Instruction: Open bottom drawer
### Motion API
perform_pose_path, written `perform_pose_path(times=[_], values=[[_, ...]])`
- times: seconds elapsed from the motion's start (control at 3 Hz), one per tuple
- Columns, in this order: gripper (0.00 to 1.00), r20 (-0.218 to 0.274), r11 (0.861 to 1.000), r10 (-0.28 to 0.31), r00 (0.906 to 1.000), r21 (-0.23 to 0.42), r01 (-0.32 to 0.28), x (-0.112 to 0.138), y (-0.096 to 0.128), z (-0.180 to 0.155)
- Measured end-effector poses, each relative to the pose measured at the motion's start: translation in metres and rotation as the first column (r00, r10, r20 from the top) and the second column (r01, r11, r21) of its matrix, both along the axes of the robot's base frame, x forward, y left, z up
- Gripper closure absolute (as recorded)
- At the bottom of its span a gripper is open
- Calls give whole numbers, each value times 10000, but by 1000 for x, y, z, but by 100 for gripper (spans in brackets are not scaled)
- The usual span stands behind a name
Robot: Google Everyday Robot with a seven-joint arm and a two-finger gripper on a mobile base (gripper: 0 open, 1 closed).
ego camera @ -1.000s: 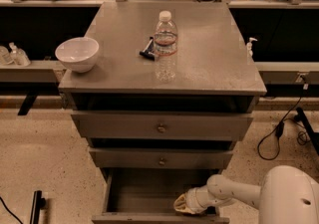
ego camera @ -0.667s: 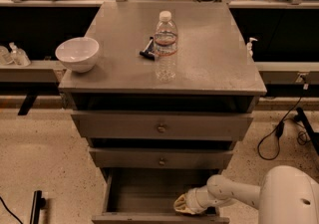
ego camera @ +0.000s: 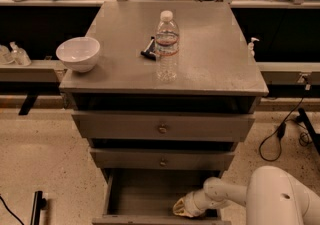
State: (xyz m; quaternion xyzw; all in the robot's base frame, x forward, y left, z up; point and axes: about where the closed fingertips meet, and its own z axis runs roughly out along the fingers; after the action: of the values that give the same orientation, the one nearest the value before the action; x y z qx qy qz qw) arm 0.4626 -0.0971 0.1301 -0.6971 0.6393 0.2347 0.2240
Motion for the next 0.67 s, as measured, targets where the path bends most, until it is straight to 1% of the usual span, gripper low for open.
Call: perform_pose_path(times=[0.33,0.67], values=[[100,0,10000,0,10000,0,0,0,0,0],[100,-515,9987,505,9974,31,-504,-18,0,0]])
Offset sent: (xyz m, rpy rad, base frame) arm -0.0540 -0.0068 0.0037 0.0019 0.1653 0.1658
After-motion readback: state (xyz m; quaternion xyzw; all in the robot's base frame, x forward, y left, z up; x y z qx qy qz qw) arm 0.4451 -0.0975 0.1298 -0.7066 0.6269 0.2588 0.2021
